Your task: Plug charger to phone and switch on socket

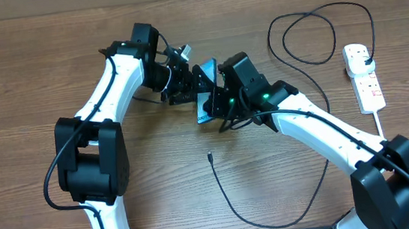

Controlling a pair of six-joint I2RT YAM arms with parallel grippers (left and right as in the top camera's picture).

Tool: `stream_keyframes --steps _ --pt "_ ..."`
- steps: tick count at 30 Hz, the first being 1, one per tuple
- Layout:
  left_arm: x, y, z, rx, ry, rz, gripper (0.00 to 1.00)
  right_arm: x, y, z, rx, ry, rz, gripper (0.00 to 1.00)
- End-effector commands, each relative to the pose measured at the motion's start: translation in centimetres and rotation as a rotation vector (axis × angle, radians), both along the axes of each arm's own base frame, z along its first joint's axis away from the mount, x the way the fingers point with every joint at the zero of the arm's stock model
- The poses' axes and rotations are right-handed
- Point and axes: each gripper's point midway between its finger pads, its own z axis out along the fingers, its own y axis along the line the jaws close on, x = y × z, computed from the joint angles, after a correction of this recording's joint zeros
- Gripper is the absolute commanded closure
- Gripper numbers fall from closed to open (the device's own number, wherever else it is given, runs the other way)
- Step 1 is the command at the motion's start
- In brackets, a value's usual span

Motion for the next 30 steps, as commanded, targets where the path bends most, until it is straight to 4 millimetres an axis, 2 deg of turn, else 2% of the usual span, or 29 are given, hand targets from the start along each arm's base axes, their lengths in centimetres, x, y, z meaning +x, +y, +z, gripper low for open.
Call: stream_keyframes --steps 1,6,10,11,13,16,19,20,30 --pt "-0.6 -1.6 3.1 -0.081 -0.055 -0.048 0.24 0.4 1.1 1.3 0.031 -0.042 0.032 0.96" --pt "-0.1 -1.4 3.1 -0.082 -0.078 -0.043 0.15 0.7 0.3 1.5 0.044 -0.045 0.062 0.96" --pt "0.4 -0.6 3.7 -0.121 -0.074 -0.019 0.13 0.4 0.6 3.7 0.200 -0.049 0.190 0.96" --pt "0.6 -0.7 4.8 -0.196 -0.090 -0.029 0.13 0.3 0.7 4.4 0.256 -0.046 0.220 0.96" --pt "0.8 -1.3 9.1 -0.464 -0.151 -0.079 0.14 0.2 1.0 6.4 0.378 -0.056 0.284 0.96" --pt "0.9 -0.9 13.2 -0.699 -0.231 -0.139 0.18 0.2 1.1 8.0 0.460 -0.071 0.325 0.96" --pt "1.3 -0.8 13.6 -0.715 -0.250 -0.147 0.25 0.4 1.0 8.3 0.473 -0.082 0.329 0.96" --pt "1.3 -0.9 13.6 -0.715 -0.251 -0.148 0.33 0.5 1.0 8.4 0.475 -0.089 0.331 0.96" --pt "1.0 -1.4 13.6 -0.707 -0.155 -0.129 0.51 1.7 1.5 9.9 0.521 -0.115 0.286 0.96"
